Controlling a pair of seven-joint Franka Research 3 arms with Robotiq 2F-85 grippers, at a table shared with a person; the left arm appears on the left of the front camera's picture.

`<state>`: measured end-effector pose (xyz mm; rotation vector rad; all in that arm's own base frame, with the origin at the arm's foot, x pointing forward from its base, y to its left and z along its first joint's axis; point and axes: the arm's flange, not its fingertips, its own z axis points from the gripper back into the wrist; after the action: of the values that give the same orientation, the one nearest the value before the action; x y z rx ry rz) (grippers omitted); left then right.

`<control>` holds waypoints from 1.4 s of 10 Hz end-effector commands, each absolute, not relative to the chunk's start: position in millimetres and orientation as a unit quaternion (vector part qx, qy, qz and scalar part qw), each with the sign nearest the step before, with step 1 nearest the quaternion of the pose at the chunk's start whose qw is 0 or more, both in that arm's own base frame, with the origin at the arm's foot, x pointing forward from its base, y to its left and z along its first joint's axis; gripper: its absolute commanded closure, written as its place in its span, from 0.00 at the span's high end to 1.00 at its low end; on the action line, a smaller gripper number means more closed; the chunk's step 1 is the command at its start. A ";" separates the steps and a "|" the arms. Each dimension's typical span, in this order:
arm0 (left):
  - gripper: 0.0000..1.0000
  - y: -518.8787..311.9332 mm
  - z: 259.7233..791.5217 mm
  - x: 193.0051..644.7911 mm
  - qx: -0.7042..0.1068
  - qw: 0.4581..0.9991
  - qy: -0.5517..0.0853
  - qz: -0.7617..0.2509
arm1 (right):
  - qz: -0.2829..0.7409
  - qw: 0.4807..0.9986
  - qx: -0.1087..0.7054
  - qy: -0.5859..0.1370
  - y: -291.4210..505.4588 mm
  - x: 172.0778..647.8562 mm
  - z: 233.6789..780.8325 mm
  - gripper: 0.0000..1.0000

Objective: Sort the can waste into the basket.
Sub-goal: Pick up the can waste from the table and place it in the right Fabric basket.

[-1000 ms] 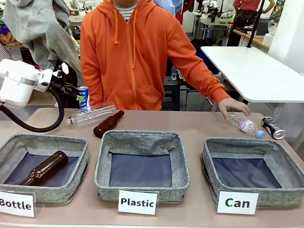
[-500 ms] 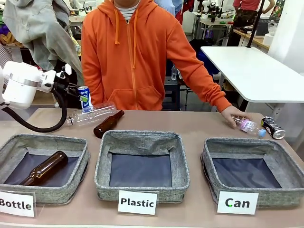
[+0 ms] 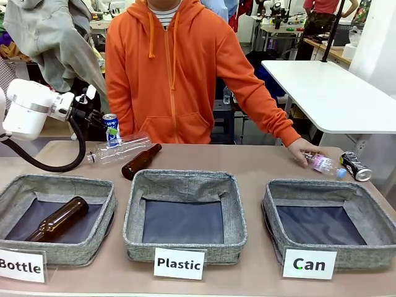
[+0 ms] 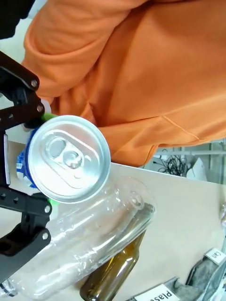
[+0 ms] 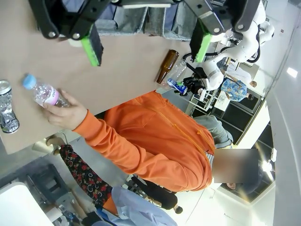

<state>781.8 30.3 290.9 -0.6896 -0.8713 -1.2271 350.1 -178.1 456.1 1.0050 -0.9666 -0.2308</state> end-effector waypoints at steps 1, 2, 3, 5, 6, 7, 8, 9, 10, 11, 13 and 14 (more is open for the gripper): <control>0.00 28.6 294.1 793.3 -0.318 0.673 -0.383 -0.547 | -0.112 0.762 0.462 -0.439 -178.1 349.8 458.3 1.00; 0.00 27.8 294.0 793.7 -0.319 0.672 -0.384 -0.547 | -0.112 0.762 0.462 -0.439 -178.1 349.8 458.3 1.00; 0.00 27.8 295.7 791.8 -0.317 0.673 -0.387 -0.545 | -0.112 0.762 0.462 -0.439 -178.1 349.8 458.3 1.00; 0.00 34.7 314.9 777.2 -0.326 0.662 -0.385 -0.554 | -0.112 0.762 0.462 -0.439 -178.1 349.8 458.3 1.00; 0.00 46.9 339.1 757.7 -0.326 0.661 -0.386 -0.555 | -0.112 0.762 0.462 -0.439 -178.1 349.8 458.3 1.00; 0.00 68.9 375.0 724.3 -0.319 0.670 -0.377 -0.554 | -0.112 0.762 0.462 -0.439 -178.1 349.8 458.3 1.00; 0.00 91.9 410.1 689.1 -0.318 0.669 -0.365 -0.564 | -0.112 0.762 0.462 -0.439 -178.1 349.8 458.3 1.00; 0.00 112.0 442.9 650.9 -0.306 0.673 -0.366 -0.565 | -0.112 0.762 0.462 -0.439 -178.1 349.8 458.3 1.00; 0.00 124.6 468.2 606.8 -0.311 0.656 -0.358 -0.587 | -0.112 0.762 0.462 -0.439 -178.1 349.8 458.3 1.00; 0.00 128.4 483.3 561.6 -0.325 0.616 -0.332 -0.636 | -0.112 0.762 0.462 -0.439 -178.1 349.8 458.3 1.00; 0.00 111.4 480.1 484.9 -0.306 0.560 -0.320 -0.700 | -0.112 0.762 0.462 -0.439 -178.1 349.8 458.3 1.00; 0.00 91.6 465.6 457.8 -0.309 0.520 -0.299 -0.738 | -0.112 0.762 0.462 -0.439 -178.1 349.8 458.3 1.00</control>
<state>477.6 123.1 494.2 -0.7949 -0.7282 -1.6498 349.7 -178.6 456.6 1.0067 -0.9690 -0.2311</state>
